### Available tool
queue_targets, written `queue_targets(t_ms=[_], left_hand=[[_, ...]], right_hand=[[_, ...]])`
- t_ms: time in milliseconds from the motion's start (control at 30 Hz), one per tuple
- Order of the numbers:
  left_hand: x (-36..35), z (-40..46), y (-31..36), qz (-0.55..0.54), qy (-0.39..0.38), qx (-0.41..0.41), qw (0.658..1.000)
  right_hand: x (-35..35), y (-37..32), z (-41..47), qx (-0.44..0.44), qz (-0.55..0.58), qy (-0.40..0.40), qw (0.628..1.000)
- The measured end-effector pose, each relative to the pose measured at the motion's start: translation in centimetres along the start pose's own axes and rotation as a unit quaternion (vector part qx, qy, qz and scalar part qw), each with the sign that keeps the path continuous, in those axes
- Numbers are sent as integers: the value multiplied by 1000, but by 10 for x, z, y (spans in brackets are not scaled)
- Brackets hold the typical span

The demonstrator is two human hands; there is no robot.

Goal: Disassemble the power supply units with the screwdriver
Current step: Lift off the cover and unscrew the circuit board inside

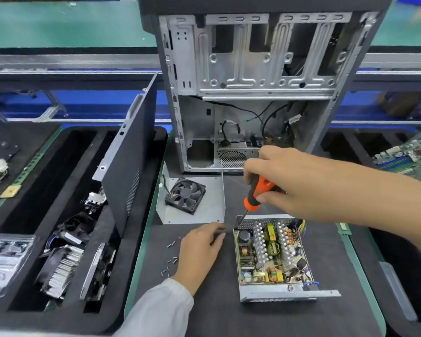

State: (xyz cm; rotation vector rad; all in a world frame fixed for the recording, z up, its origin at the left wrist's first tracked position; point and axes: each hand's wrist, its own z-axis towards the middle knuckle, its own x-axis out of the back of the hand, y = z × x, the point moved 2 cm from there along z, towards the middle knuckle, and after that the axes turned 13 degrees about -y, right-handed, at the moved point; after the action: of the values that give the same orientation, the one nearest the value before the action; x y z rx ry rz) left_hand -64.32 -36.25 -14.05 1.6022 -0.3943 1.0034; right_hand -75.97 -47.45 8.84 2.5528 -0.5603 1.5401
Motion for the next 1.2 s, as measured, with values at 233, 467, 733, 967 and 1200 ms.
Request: queue_targets(t_ms=[233, 467, 733, 967, 1200], left_hand=[[-8, 4, 7, -96, -11, 57, 994], [-14, 4, 9, -75, -52, 58, 994], [-14, 5, 13, -69, -42, 67, 994], [-11, 4, 14, -53, -32, 65, 996], [-9, 4, 15, -58, -25, 61, 996]], right_hand=[[-20, -8, 27, -16, -39, -51, 998], [-29, -8, 37, -27, -43, -60, 997], [-27, -6, 34, -26, -53, -41, 997], [-29, -6, 36, -32, -40, -55, 997], [-25, -5, 34, -36, -46, -49, 997]])
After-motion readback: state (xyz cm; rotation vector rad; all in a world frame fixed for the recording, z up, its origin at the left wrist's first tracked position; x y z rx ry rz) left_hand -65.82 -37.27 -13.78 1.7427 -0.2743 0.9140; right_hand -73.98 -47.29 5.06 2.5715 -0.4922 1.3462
